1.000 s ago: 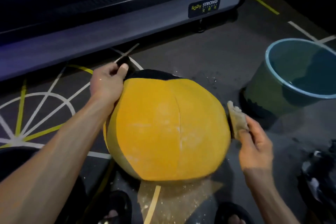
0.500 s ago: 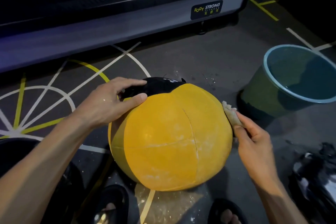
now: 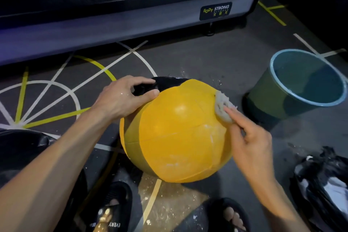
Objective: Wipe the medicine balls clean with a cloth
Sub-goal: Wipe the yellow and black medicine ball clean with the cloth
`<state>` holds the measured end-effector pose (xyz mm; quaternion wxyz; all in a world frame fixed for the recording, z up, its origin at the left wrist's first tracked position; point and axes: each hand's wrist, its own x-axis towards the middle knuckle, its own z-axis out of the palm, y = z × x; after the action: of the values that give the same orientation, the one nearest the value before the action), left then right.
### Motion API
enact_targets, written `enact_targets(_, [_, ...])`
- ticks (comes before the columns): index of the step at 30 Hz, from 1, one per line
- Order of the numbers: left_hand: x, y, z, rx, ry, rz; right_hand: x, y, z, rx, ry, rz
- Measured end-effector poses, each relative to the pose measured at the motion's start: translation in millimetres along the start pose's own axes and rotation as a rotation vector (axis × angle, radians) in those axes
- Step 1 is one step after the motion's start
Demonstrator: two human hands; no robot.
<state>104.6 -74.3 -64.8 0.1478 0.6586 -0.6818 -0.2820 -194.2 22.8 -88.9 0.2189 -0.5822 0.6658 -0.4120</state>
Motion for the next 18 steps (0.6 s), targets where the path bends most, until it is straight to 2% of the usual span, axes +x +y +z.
enact_targets(1, [2.8,5.1,1.2,0.018,0.007,0.003,8.7,-0.7,-1.5,-0.003,0.021,0.053])
enact_targets(3, [11.5,18.7,3.5,0.076,0.027,0.012,16.7,-14.5,0.9,0.016,0.030,0.016])
enact_targets(6, [27.1,36.1,7.2,0.140,0.059,0.005,-4.6,-42.5,17.2,-0.019,-0.146,-0.318])
enact_targets(8, [33.9,40.3,7.6,0.149,0.075,-0.002,-27.4,-46.2,24.9,-0.208,-0.345,-0.614])
enact_targets(9, [36.3,39.9,7.5,0.145,0.076,-0.007,-28.9,-39.7,22.8,-0.282,-0.389,-0.710])
enact_targets(10, [37.8,39.3,7.6,0.138,0.068,-0.014,-22.6,-29.0,15.6,-0.294,-0.399,-0.727])
enact_targets(11, [38.9,38.6,8.3,0.134,0.059,-0.020,-12.1,-18.6,6.3,-0.255,-0.357,-0.667])
enact_targets(14, [45.0,42.0,8.7,0.149,0.044,-0.025,22.7,0.9,-12.3,-0.115,-0.020,-0.270])
enact_targets(15, [46.5,45.5,8.5,0.159,0.042,-0.031,23.0,-0.2,-9.2,-0.118,0.026,-0.201])
enact_targets(16, [48.4,47.8,8.8,0.167,0.042,-0.037,16.3,-4.7,-3.0,-0.112,0.016,-0.214])
enact_targets(18, [49.2,49.9,8.3,0.172,0.046,-0.045,-11.0,-17.1,12.9,-0.114,-0.128,-0.405])
